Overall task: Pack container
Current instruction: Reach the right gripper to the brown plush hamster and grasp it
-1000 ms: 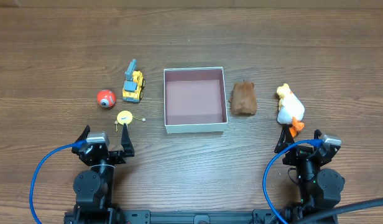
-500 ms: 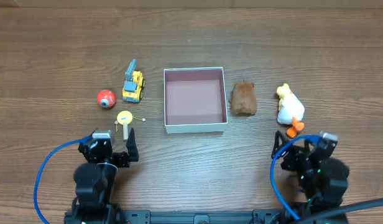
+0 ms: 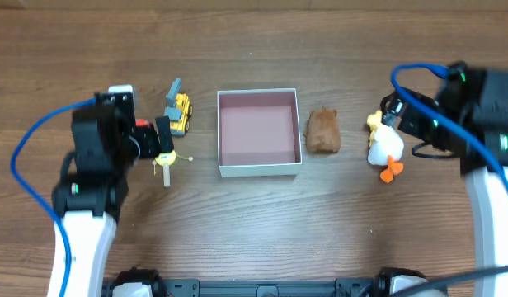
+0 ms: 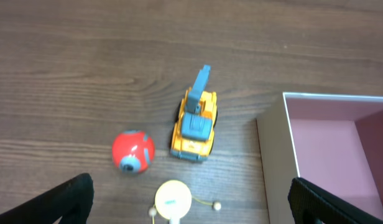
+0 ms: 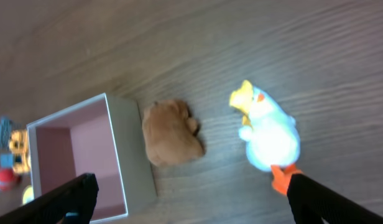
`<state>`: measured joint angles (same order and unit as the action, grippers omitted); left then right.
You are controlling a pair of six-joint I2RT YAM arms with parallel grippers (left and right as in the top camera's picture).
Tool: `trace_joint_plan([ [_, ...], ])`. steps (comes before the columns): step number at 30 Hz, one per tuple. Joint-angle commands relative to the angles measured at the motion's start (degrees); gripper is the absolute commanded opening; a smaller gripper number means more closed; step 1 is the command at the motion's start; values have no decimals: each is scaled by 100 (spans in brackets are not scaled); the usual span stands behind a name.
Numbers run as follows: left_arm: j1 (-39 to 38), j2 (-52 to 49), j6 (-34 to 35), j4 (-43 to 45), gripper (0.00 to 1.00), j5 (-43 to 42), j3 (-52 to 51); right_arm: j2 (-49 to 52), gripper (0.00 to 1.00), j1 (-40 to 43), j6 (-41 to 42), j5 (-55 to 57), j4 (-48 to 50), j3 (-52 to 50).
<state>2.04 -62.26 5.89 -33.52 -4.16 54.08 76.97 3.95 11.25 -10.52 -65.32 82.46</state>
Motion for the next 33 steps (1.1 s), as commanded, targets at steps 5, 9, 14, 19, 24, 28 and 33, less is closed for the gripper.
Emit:
trace_joint_plan([
  [5,57,-1528,55,-140,100,-251,581,1493,100,-1250,-258,616,68,501],
  [9,59,-2111,52,-271,100,-249,581,2081,100,-1593,195,1088,42,498],
  [14,59,-2680,55,-269,100,-249,581,2629,100,-1593,273,850,55,492],
  [19,57,-3112,55,-267,100,-251,581,2822,100,-1600,271,514,313,227],
  [24,57,-3366,55,-256,100,-251,581,2861,100,-1729,267,424,660,-173],
  [28,57,-3373,55,-247,100,-251,581,2865,100,-1770,269,424,979,-511],
  [33,59,-3362,57,-170,100,-306,588,2865,98,-1770,269,424,1375,-848],
])
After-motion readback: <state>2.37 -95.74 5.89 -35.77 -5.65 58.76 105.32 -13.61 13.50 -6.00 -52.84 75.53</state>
